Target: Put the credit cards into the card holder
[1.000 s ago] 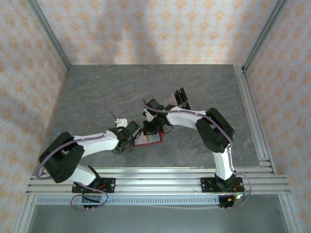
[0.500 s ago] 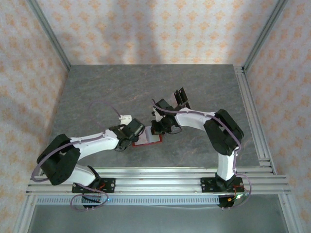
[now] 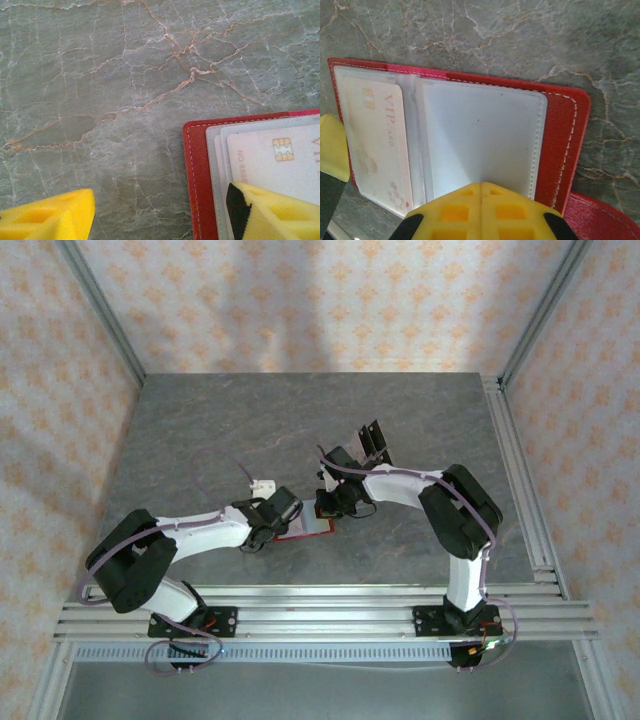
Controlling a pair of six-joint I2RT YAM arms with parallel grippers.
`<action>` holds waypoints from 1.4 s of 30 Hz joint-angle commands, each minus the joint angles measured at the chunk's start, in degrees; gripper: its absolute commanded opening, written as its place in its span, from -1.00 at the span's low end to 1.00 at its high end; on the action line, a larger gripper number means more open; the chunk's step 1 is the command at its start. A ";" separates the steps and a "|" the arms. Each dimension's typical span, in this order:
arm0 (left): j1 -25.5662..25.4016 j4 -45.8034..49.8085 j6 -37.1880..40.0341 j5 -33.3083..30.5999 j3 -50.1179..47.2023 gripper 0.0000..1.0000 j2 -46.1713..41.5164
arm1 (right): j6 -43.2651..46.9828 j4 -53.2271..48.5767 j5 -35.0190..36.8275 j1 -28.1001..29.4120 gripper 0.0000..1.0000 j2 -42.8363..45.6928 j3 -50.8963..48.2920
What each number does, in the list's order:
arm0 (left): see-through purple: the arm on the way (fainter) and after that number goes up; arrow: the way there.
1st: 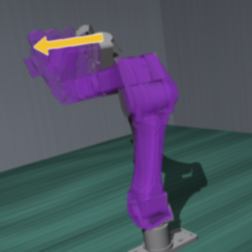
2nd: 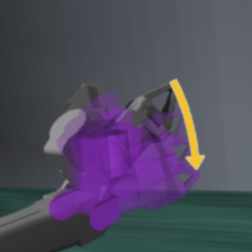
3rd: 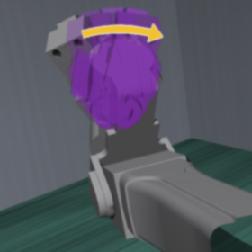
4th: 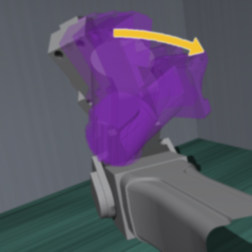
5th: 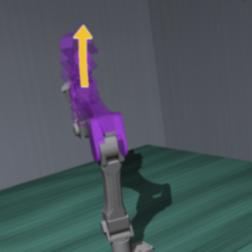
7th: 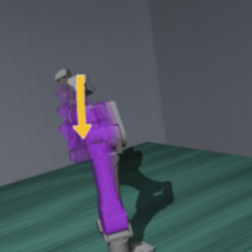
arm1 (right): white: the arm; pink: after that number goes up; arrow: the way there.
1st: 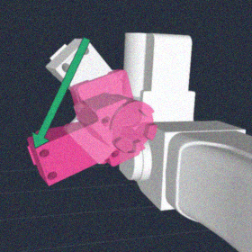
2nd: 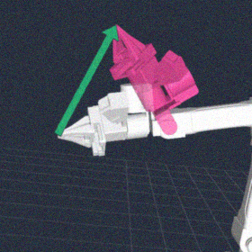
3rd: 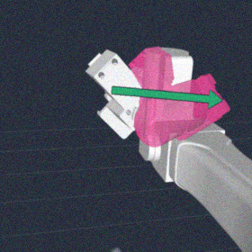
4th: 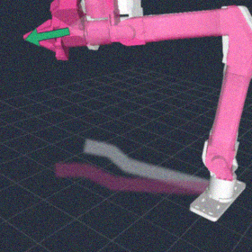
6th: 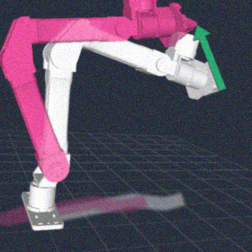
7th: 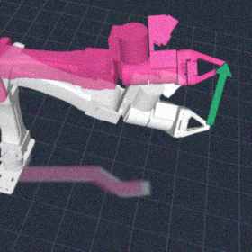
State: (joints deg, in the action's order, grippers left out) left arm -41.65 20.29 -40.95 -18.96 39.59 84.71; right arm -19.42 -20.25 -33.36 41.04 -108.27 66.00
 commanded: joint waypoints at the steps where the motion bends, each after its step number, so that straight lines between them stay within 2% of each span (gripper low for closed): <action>1: -0.54 0.71 -1.46 -2.44 -1.19 0.43 0.60 | -0.26 -0.11 1.28 -0.24 -0.78 2.39 -0.08; 6: -0.54 0.42 -1.33 -2.60 -1.27 0.43 0.06 | -0.70 -1.49 3.07 -0.26 -0.39 5.95 -0.60; 10: -0.61 -0.07 -1.39 -2.46 -1.46 0.43 0.28 | -0.92 -3.07 4.40 -0.21 -0.31 6.31 -0.34; 30: -0.63 -2.31 -1.99 -2.17 -3.15 0.43 0.72 | -0.33 -6.56 6.18 2.09 -0.25 -0.17 2.75; 42: -0.63 -3.11 -2.38 -1.76 -3.56 0.43 0.81 | -1.30 -5.67 -0.05 4.09 -0.19 -3.08 6.55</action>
State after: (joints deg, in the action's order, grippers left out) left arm -41.65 16.99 -42.19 -19.09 37.04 84.82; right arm -19.94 -25.12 -31.68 44.62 -109.93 70.98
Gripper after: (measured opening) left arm 0.713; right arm 0.406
